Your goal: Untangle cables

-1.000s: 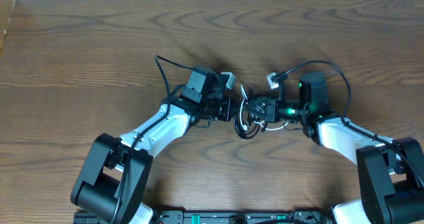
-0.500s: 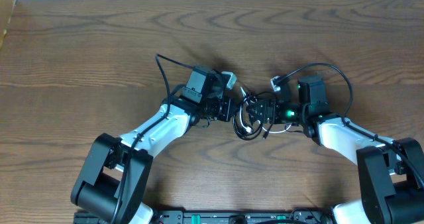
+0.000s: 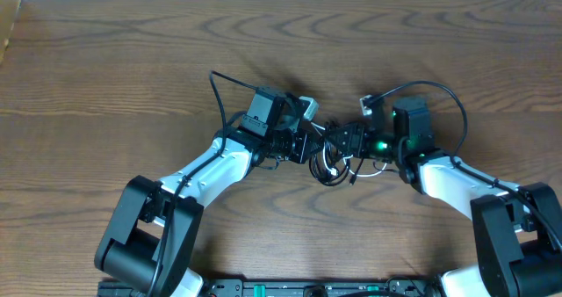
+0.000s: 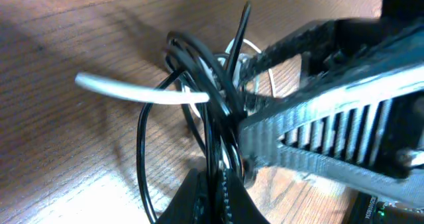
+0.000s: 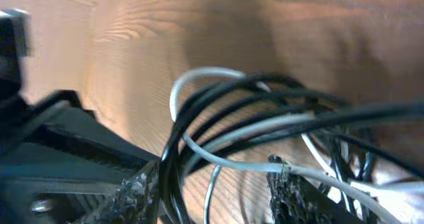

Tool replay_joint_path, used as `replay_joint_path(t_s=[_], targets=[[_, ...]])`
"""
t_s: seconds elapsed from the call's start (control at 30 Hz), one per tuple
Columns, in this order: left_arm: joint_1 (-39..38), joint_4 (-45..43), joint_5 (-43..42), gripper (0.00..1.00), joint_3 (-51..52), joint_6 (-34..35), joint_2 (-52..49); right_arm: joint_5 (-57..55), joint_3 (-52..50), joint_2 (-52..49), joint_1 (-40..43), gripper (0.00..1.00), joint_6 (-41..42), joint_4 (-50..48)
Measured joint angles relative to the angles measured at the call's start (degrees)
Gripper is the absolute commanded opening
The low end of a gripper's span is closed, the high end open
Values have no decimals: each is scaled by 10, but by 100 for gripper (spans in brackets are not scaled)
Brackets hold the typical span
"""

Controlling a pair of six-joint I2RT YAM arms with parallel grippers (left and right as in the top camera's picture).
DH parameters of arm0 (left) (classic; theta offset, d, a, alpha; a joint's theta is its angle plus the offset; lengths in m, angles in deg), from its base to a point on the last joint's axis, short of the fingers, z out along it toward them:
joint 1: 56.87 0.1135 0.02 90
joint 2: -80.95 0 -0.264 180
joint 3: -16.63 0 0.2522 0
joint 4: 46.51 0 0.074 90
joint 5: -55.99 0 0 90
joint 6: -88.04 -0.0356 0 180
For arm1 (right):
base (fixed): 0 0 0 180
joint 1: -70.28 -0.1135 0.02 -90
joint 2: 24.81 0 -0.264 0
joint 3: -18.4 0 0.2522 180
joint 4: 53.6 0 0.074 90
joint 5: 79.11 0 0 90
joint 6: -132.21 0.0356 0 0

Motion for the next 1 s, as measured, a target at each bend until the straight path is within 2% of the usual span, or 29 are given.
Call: replay_joint_path(t_s=[0.13,0.17,0.2,0.27,0.33,0.6,1.0], targets=[[0,1,-4,7,0,0,-2,-35,0,1,-18,49,5,16],[1,1,-4,7,0,0,-2,-40,0,1,-21,46,5,15],[1,1,-4,7,0,0,-3,-45,0,1,-23,40,6,14],[2,2,-4,7,0,0,-4,-49,0,2,-27,16,7,11],[2,2,-4,7,0,0,-5,-48,0,5,-30,1,11,10],[0,9,23,7,0,0,-5,-92,3,10,-25,1,7,83],[22,123,306,7,0,55,30,-96,4,10,36,1,-34,133]])
